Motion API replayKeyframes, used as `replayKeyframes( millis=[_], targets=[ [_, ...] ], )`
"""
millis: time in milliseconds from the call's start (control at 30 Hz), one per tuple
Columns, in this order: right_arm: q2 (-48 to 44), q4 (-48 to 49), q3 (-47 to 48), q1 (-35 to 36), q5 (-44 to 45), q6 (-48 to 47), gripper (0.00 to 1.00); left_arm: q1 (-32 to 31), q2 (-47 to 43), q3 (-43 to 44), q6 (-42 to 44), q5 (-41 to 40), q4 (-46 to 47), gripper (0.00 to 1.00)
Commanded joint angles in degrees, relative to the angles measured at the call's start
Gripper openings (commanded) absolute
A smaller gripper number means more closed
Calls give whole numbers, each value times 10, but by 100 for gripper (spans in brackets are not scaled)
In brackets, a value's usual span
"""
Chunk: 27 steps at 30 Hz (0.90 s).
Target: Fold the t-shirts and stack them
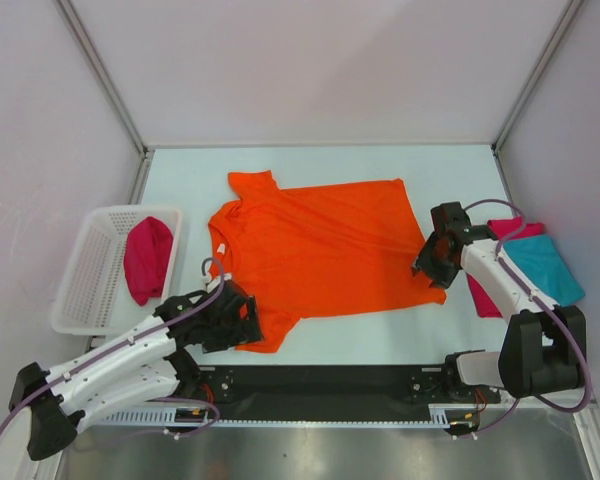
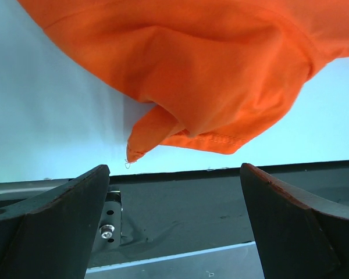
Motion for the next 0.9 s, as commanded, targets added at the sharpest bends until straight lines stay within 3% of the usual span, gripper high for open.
replayKeyframes(
  millis=[0, 367, 700, 767, 867],
  targets=[
    [1, 3, 16, -16, 1, -12, 54, -22, 0, -24, -44, -8, 35, 100],
    [10, 6, 13, -50, 46, -31, 55, -37, -9, -54, -59, -14, 72, 98],
    [18, 1, 13, -73, 60, -43, 55, -37, 45, -105, -35, 4, 215, 82],
    [16, -2, 14, -82, 59, -45, 55, -37, 55, -113, -28, 8, 239, 70],
    [11, -6, 16, -87, 60, -46, 54, -37, 62, -113, -23, 11, 250, 16]
  ],
)
